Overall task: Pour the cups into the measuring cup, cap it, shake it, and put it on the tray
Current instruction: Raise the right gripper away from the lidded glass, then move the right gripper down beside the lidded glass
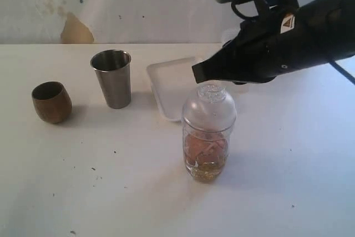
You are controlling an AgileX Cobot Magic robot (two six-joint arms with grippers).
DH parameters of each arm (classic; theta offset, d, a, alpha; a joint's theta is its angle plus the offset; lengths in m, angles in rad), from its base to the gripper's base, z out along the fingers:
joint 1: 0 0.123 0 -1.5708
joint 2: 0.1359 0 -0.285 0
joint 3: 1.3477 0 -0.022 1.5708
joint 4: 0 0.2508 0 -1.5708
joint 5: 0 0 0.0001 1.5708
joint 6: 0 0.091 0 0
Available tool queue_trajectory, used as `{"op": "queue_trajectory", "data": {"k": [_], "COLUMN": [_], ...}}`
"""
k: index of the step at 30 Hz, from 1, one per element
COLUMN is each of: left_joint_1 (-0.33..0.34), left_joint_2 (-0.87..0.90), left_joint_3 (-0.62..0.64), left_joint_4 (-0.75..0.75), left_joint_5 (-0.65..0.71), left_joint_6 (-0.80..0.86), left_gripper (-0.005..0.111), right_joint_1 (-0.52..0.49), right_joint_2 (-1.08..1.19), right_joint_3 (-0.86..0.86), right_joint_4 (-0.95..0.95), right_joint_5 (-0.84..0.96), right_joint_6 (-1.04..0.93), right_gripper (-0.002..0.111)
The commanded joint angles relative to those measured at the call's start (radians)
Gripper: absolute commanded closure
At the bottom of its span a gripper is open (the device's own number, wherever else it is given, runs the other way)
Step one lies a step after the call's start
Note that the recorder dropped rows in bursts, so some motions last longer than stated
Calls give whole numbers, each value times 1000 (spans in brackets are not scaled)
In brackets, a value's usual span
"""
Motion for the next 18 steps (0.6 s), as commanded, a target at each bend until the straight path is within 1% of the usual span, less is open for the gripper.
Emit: {"op": "queue_trajectory", "data": {"k": [1,8,18], "left_joint_1": [1,1,1], "left_joint_2": [-5,-5,-5], "left_joint_3": [5,5,5], "left_joint_4": [-3,-3,-3], "left_joint_5": [-14,-14,-14], "left_joint_6": [-1,-1,-1], "left_gripper": [106,106,106], "right_joint_1": [-1,-1,-1], "right_joint_2": [-17,-58,20], "right_joint_3": [7,13,92], "right_joint_4": [2,1,1], "right_joint_5": [-68,-126,-162], "right_joint_6": [-14,-14,-14], "right_gripper": [108,108,108]}}
